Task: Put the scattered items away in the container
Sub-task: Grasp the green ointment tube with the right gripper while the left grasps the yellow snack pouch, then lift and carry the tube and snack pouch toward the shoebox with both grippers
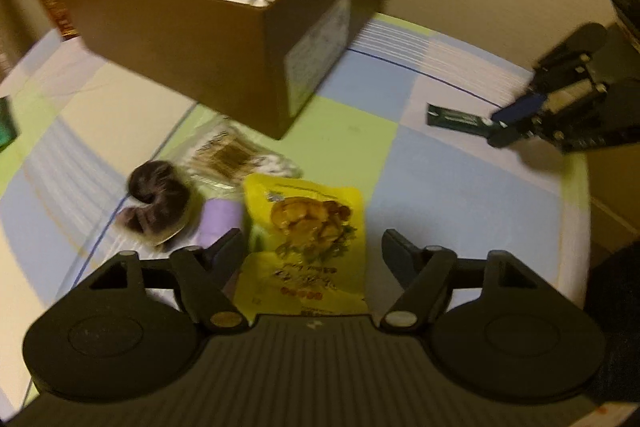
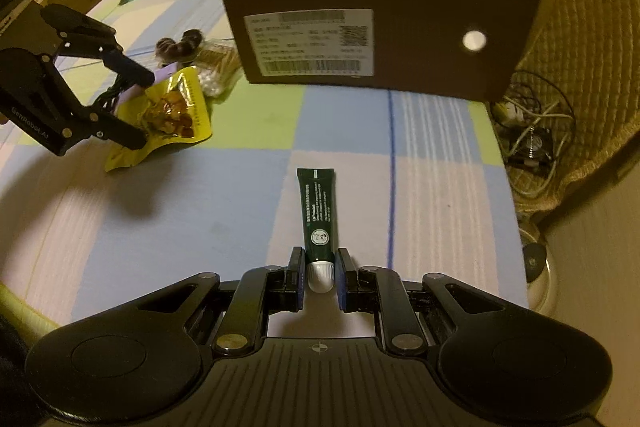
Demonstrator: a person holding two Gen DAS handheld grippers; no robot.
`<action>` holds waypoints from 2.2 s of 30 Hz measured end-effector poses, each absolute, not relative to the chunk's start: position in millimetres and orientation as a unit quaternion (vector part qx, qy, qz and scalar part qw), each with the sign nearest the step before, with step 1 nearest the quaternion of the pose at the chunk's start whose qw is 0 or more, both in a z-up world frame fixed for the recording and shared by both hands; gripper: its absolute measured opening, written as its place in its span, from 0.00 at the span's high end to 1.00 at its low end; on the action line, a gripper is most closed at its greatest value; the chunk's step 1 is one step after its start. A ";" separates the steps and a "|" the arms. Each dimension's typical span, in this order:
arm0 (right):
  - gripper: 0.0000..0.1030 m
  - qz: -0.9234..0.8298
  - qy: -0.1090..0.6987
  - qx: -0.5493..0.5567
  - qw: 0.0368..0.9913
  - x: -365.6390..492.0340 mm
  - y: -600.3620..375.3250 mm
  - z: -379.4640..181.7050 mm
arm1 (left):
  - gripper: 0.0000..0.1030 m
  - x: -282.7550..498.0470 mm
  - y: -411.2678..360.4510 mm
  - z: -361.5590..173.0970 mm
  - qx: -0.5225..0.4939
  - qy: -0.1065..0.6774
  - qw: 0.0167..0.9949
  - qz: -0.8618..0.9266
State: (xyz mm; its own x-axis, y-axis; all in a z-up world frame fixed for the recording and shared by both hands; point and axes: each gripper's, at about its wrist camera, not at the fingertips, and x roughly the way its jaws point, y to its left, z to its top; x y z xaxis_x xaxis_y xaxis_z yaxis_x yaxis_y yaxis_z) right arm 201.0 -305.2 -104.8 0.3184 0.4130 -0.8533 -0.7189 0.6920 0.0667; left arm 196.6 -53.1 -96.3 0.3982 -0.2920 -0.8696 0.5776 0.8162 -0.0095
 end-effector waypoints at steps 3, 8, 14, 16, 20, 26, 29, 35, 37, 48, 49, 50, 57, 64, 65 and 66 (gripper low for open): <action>0.88 0.353 0.463 -0.157 0.798 200.9 -309.3 -103.9 | 0.36 204.7 -56.6 -105.7 0.158 0.495 0.809 -0.274; 0.88 0.350 0.464 -0.152 0.800 201.3 -309.8 -103.3 | 0.47 212.1 -57.9 -115.9 0.140 0.505 0.807 -0.273; 0.88 0.349 0.461 -0.152 0.802 199.6 -309.3 -104.3 | 0.65 199.2 -66.9 -112.4 0.123 0.498 0.818 -0.260; 0.88 0.349 0.459 -0.154 0.802 199.7 -308.3 -104.5 | 0.60 200.5 -65.1 -114.1 0.090 0.507 0.822 -0.244; 0.88 0.350 0.457 -0.156 0.803 200.1 -307.3 -105.0 | 0.67 199.7 -67.2 -115.0 0.065 0.502 0.832 -0.228; 0.88 0.349 0.452 -0.159 0.805 198.0 -306.4 -105.6 | 0.69 187.5 -86.7 -106.3 0.111 0.490 0.835 -0.223; 0.88 0.347 0.448 -0.160 0.808 196.0 -306.7 -106.2 | 0.69 178.8 -88.3 -97.7 0.113 0.482 0.842 -0.214; 0.88 0.345 0.447 -0.154 0.811 196.0 -306.7 -105.8 | 0.69 166.4 -79.0 -79.8 0.082 0.480 0.852 -0.191; 0.88 0.346 0.446 -0.151 0.812 195.3 -305.9 -104.6 | 0.69 163.8 -74.4 -76.4 0.069 0.483 0.854 -0.181; 0.85 0.366 0.450 -0.175 0.796 188.4 -295.8 -97.6 | 0.69 153.1 -69.5 -60.5 0.039 0.476 0.865 -0.154; 0.82 0.366 0.447 -0.183 0.796 186.4 -294.2 -98.7 | 0.69 152.8 -69.8 -60.5 0.037 0.476 0.865 -0.153; 0.77 0.368 0.440 -0.186 0.798 184.2 -293.4 -99.4 | 0.69 152.5 -69.8 -61.0 0.037 0.476 0.866 -0.152; 0.75 0.360 0.432 -0.182 0.807 189.0 -287.5 -109.8 | 0.69 153.1 -70.3 -62.5 0.037 0.478 0.866 -0.140; 0.87 0.360 0.435 -0.190 0.803 190.9 -283.1 -108.6 | 0.69 156.0 -71.9 -61.9 0.035 0.478 0.867 -0.137; 0.87 0.361 0.437 -0.189 0.802 190.5 -283.3 -108.3 | 0.69 156.2 -72.4 -61.9 0.035 0.478 0.867 -0.137; 0.87 0.361 0.439 -0.188 0.801 190.3 -283.9 -107.9 | 0.69 156.4 -72.9 -61.9 0.035 0.478 0.867 -0.137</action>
State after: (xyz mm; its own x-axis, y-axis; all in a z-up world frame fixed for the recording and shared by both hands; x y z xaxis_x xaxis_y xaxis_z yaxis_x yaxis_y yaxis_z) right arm 190.3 -283.9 -107.9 0.3535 0.4131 -0.8393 -0.7427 0.6694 0.0167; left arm 156.4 -72.9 -61.9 0.5045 -0.2042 -0.8389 0.2712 0.9599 -0.0706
